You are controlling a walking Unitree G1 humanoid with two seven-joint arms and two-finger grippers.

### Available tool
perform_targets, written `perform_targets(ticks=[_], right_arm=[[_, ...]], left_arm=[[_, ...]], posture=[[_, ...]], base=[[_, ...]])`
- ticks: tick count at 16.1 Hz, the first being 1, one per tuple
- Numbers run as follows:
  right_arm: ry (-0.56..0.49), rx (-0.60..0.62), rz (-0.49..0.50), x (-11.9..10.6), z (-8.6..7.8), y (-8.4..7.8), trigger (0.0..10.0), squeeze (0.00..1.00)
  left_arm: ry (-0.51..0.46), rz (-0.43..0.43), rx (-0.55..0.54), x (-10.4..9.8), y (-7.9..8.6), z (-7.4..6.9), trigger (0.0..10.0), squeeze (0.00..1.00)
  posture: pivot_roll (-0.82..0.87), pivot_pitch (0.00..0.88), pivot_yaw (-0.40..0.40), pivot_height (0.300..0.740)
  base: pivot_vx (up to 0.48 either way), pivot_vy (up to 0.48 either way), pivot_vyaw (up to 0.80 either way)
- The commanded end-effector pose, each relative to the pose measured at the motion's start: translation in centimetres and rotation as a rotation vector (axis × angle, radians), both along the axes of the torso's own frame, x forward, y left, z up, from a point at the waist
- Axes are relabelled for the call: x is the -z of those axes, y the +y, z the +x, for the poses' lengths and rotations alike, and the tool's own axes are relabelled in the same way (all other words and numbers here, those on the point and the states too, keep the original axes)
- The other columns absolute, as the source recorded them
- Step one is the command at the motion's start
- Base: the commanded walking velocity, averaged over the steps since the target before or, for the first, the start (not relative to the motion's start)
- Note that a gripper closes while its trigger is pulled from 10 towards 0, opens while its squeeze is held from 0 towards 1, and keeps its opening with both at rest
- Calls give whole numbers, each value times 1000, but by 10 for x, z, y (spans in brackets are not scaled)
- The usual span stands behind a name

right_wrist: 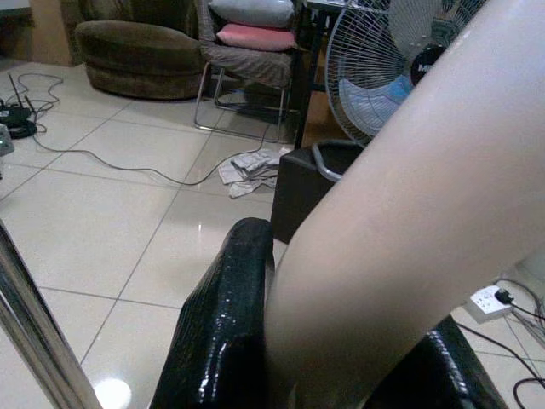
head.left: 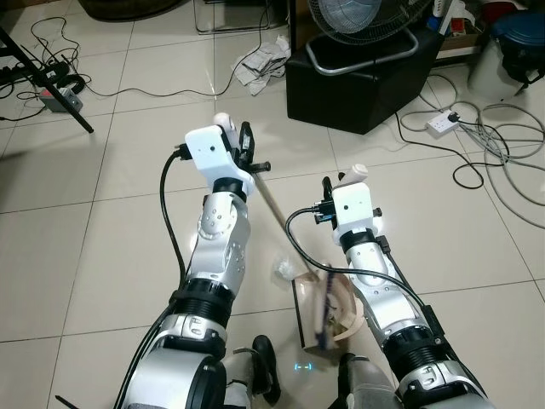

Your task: Sweep floor

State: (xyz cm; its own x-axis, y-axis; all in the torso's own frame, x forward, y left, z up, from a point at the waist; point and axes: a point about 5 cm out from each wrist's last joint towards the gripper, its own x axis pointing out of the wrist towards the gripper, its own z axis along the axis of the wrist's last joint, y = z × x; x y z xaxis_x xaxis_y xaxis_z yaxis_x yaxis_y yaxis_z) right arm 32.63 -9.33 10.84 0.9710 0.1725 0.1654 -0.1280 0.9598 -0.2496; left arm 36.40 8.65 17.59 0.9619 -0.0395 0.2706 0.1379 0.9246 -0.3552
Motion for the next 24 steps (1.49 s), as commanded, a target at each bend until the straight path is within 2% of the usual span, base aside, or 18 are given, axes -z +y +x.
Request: perform_targets(ticks=[1,4,5,6,9,11,15,18,21,22,23,24], right_arm=[[33,0,40,7,-1,3,10000,0],[32,10,46,6,1,1,10000,0],[27,14,48,5,2,-1,10000,0],[23,19,51,4,3,-3,10000,0],[28,48,101,5,4,-10,10000,0],[36,65,144,6,3,-14,10000,0],[38,81,167,14,-8,-24,10000,0],[49,99,175,17,-11,-28,10000,0],[48,132,172,17,-18,-37,10000,0],[48,143,168,17,-20,-39,10000,0],[33,180,166,13,-27,-49,10000,0],[22,198,165,9,-31,-55,10000,0]], left_arm=[[-76,-73,6,-25,-4,3,10000,0],[-93,-68,19,-32,-1,7,10000,0],[-121,6,27,-36,3,9,10000,0],[-154,117,34,-40,7,11,10000,0],[-187,232,39,-47,19,16,10000,0],[-190,274,45,-48,23,18,10000,0],[-193,281,72,-47,24,19,10000,0],[-203,289,76,-46,23,19,10000,0],[-251,301,54,-58,35,17,10000,0],[-253,319,40,-58,39,16,10000,0],[-237,403,16,-54,52,12,10000,0],[-215,452,11,-49,57,10,10000,0]], posture=[[-72,191,137,740],[-70,164,140,740],[-68,146,139,740],[-65,134,140,740],[-58,94,153,740],[-62,80,160,740],[-69,55,162,740],[-73,46,160,740],[-83,34,156,740],[-85,32,156,740],[-92,30,152,740],[-93,30,149,740]], base=[[0,0,0],[0,0,0],[0,0,0],[0,0,0],[0,0,0],[0,0,0],[0,0,0],[0,0,0],[0,0,0],[0,0,0],[0,0,0],[0,0,0]])
